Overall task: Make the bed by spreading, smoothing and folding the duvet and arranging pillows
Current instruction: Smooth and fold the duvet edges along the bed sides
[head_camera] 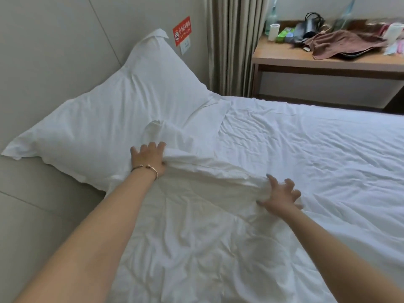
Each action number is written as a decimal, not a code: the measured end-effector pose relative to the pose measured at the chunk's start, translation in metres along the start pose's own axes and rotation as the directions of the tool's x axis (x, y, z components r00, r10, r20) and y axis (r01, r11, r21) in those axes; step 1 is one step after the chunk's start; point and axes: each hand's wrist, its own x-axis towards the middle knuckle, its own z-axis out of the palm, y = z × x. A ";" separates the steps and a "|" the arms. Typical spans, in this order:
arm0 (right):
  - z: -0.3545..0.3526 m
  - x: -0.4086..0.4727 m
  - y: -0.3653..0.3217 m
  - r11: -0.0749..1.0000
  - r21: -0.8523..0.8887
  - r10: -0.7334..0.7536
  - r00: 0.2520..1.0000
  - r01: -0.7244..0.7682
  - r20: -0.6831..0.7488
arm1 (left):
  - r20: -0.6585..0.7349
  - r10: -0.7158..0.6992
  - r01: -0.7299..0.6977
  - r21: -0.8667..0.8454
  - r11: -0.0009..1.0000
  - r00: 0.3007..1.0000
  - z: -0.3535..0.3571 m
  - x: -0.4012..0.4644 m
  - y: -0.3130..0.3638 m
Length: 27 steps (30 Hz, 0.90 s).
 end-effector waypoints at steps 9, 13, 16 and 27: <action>0.083 0.026 -0.035 0.965 -0.264 0.010 0.996 0.015 0.094 | -0.326 0.434 -0.335 0.317 0.887 0.840 0.024 0.134 0.004; 0.106 0.057 -0.058 0.968 -0.219 0.144 0.985 -0.120 0.098 | -0.031 0.395 -0.356 0.375 0.856 0.918 0.064 0.204 0.003; 0.126 0.073 -0.071 0.958 -0.228 0.203 0.973 -0.174 0.109 | 0.022 0.442 -0.424 0.324 0.846 0.897 0.130 0.225 0.008; 0.150 0.067 -0.054 0.947 -0.303 0.139 0.987 -0.107 0.086 | -0.126 0.329 -0.345 -0.140 0.928 0.936 0.108 0.203 0.012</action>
